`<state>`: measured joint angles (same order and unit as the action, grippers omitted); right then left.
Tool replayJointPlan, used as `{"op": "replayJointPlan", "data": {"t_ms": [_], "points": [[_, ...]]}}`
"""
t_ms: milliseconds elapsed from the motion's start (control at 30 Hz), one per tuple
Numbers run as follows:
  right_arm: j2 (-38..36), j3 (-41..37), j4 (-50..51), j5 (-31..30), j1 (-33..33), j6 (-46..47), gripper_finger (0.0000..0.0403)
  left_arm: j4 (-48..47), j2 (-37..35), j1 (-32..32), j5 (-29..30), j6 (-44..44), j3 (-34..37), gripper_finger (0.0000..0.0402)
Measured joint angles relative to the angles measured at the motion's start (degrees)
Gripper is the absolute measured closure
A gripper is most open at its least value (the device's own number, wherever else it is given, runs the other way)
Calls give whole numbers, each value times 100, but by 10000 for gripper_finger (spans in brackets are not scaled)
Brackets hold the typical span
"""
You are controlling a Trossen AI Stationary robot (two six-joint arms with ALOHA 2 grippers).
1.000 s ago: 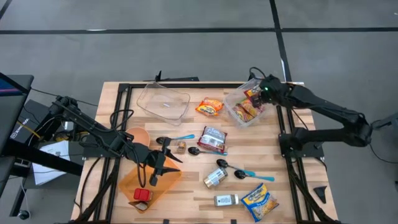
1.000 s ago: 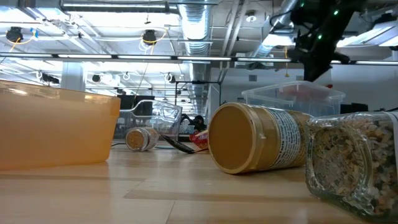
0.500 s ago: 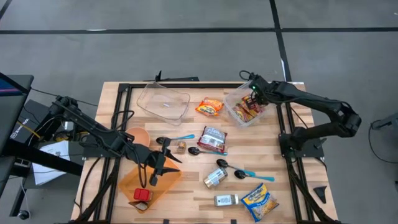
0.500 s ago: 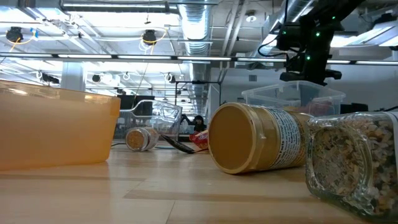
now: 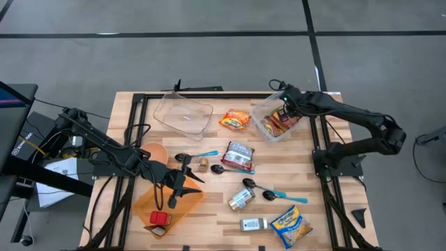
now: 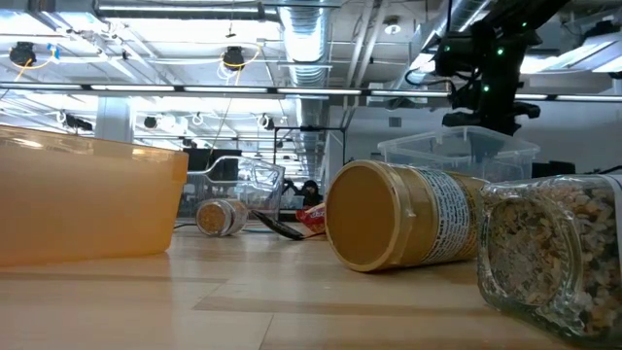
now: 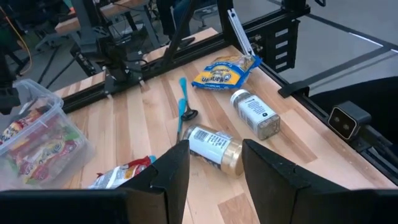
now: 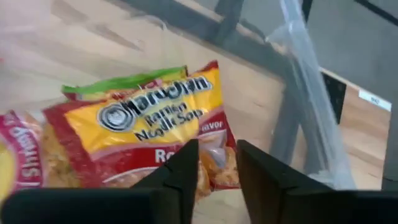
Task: Pick & Place Food Item
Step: Put the red noodle pack into the right transparent bin
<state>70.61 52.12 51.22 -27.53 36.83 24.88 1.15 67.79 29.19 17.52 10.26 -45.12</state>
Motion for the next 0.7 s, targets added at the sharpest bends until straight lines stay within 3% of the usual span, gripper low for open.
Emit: {"op": "replayJointPlan", "data": {"t_ms": [200, 333, 500, 700], "points": [[-604, 0, -173, 3, -474, 117, 241, -6, 0, 0, 2, 36, 0, 262], [-1202, 0, -298, 22, -1177, 535, 224, -11, 0, 0, 2, 140, 0, 262], [-1716, 0, -448, -49, -2770, 1124, 218, -17, 0, 0, 2, 148, 0, 262], [-1548, 0, -919, -1269, -5130, 1807, 228, -15, 0, 0, 2, 149, 0, 262]]}}
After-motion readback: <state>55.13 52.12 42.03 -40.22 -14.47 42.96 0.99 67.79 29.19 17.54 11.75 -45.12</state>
